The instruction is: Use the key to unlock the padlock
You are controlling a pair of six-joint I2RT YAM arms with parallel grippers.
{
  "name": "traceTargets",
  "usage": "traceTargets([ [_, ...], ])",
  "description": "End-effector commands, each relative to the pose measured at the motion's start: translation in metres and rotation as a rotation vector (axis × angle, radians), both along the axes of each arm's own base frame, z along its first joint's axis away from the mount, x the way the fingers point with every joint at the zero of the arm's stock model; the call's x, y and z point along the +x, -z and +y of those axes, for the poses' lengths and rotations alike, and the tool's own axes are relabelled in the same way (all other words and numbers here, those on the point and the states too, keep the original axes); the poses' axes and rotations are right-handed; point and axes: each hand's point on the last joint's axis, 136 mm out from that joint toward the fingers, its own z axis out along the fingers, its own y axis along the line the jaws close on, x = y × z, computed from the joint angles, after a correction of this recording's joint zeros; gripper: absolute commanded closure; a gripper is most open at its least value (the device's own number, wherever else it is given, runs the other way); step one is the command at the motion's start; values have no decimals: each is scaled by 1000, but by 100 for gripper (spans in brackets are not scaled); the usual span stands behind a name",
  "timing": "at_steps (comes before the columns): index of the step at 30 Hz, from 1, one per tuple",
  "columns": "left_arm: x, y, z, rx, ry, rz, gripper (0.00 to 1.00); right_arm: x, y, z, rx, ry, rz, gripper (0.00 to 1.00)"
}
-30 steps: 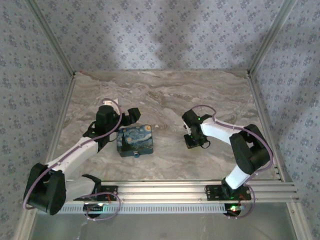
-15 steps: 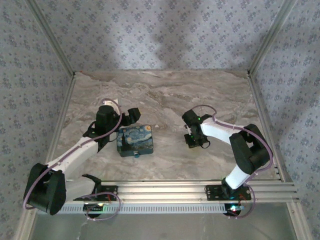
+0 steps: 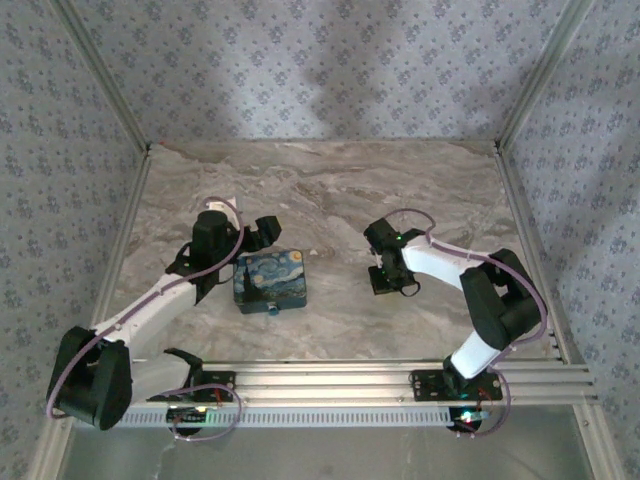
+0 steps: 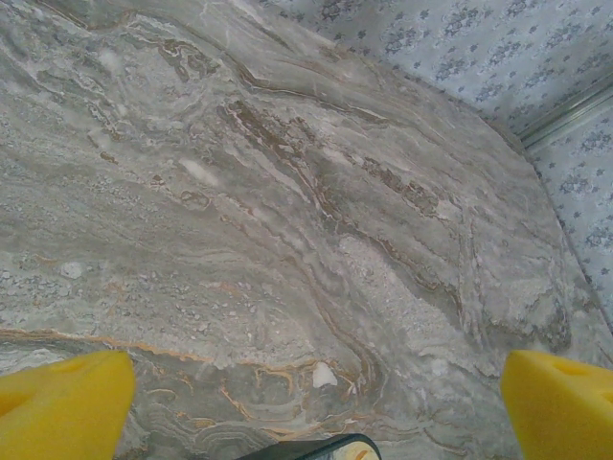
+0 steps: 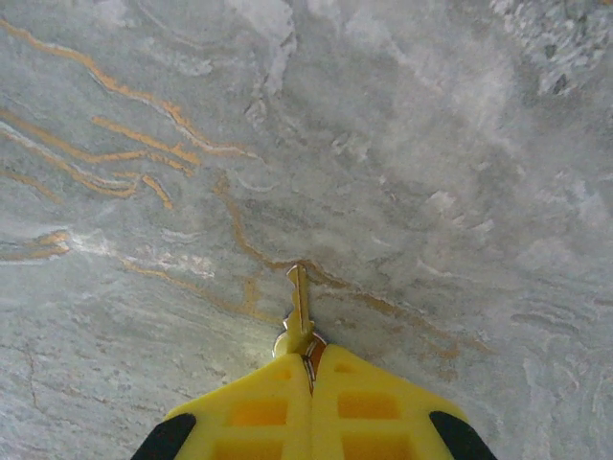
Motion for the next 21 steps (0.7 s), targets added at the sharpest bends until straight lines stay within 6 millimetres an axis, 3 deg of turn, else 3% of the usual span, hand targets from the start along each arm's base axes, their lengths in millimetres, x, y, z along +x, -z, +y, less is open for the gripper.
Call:
traceTargets([
  [1, 4, -29, -5, -44, 8, -58, 2, -7, 10, -8, -11, 42, 15, 100],
  [6, 4, -31, -10, -79, 18, -51, 2, -5, 3, -14, -8, 61, -26, 100],
  [12, 5, -34, -17, -128, 42, -41, 2, 11, -13, -10, 42, 64, -153, 100],
  [21, 4, -48, -44, -214, 156, -25, 6, 32, -59, 5, 175, 15, -388, 100],
])
